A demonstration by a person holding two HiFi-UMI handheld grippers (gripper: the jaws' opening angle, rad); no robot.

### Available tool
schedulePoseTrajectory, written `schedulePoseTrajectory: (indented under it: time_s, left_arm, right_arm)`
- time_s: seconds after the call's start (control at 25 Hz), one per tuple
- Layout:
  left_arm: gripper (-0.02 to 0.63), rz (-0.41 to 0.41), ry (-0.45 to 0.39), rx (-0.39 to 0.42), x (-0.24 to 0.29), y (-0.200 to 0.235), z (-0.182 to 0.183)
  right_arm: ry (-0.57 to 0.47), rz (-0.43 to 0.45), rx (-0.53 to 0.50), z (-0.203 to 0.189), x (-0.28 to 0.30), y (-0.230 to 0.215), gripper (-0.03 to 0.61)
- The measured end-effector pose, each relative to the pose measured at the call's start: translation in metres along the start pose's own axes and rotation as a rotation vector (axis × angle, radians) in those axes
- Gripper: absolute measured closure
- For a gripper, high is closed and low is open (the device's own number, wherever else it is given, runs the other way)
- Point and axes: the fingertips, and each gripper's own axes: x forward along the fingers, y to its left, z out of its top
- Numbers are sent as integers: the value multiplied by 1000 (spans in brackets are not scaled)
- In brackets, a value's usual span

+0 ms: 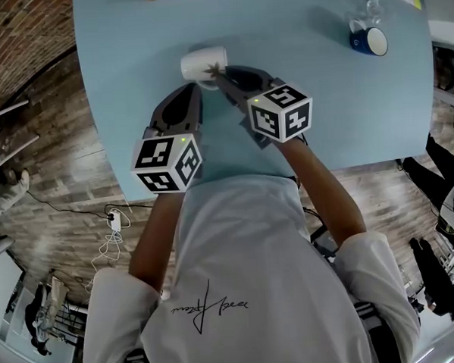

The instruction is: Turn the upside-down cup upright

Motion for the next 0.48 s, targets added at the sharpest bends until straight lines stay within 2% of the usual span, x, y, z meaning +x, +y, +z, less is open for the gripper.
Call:
schedulePoseTrajectory:
  time_s: [0.48]
  left_arm:
    - [604,11,9,-2,3,4,-2]
  right_arm:
    - [-17,23,11,1,-1,1,520]
